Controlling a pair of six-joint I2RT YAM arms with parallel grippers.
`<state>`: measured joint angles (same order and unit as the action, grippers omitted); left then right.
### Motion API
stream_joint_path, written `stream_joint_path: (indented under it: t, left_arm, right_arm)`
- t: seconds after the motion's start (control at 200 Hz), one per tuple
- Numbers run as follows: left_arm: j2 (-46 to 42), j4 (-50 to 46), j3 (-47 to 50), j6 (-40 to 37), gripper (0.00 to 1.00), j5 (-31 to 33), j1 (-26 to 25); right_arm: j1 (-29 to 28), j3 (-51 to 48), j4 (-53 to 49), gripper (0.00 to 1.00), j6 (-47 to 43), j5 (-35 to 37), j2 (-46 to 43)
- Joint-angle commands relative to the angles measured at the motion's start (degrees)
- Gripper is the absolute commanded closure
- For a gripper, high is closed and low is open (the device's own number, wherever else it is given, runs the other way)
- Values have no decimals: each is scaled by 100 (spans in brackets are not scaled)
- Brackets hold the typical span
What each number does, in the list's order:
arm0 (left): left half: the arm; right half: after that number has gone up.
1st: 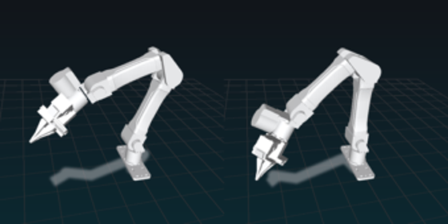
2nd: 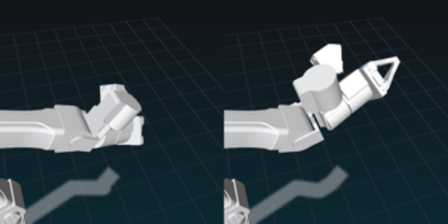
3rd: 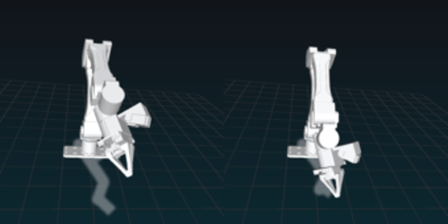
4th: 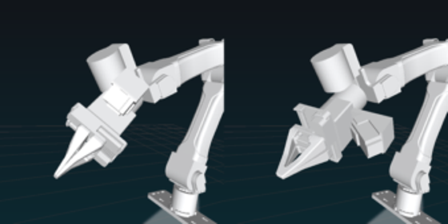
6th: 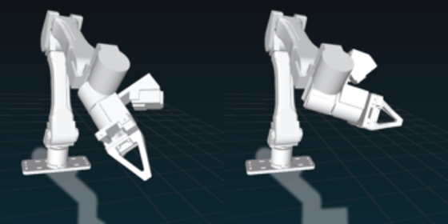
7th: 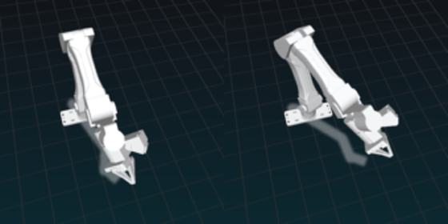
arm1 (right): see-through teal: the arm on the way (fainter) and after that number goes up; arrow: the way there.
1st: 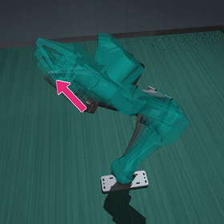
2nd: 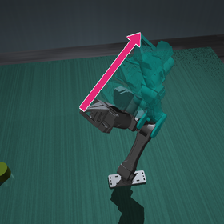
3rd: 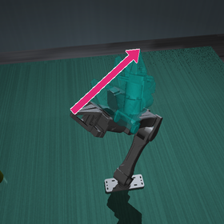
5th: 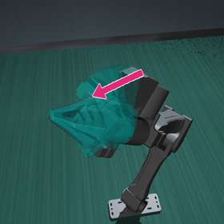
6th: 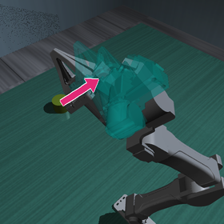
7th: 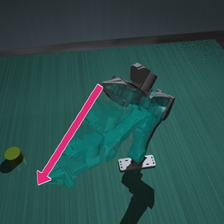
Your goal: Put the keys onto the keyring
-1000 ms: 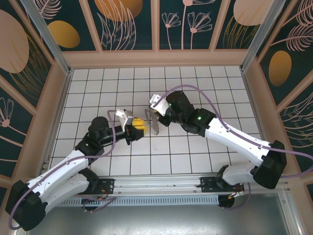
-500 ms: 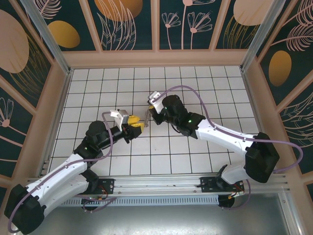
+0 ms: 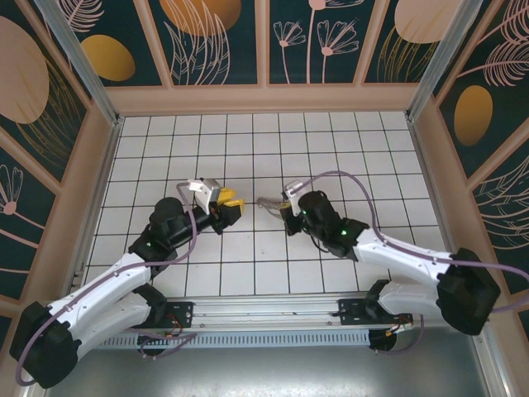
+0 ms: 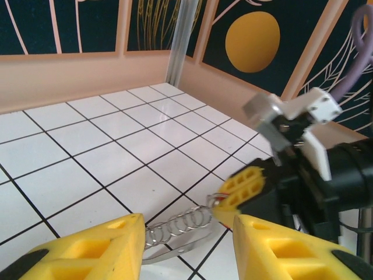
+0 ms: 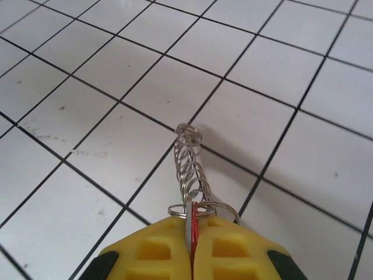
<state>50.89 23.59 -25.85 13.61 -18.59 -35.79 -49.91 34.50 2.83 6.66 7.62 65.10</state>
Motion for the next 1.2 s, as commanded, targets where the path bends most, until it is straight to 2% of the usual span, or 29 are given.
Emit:
stream_joint_path:
  t: [0.0, 0.19, 0.365, 0.53, 0.691, 0.891, 1.191]
  left_arm:
    - [123, 301, -114, -11, 56, -30, -17]
    - [210, 322, -130, -38, 55, -40, -24]
    - [219, 278, -123, -60, 56, 42, -22]
    - [160, 323, -52, -42, 56, 39, -16]
    - [90, 327, -2, -60, 55, 40, -20]
    - [185, 458, 19, -60, 55, -40, -20]
    - [395, 551, -131, -23, 54, -231, -18]
  right_arm:
    - [34, -452, 182, 100, 743, -147, -328]
    - [76, -996, 270, 100, 1220, -430, -288]
    - [326, -1594, 1085, 100, 1768, -814, -118]
    - [535, -1890, 1413, 98, 1884, -1078, 213]
    - [544, -2053, 1404, 90, 2052, -1079, 323]
    - [524, -2172, 1096, 83, 2274, -705, 99]
    - [491, -2079, 331, 71, 2512, 510, -696]
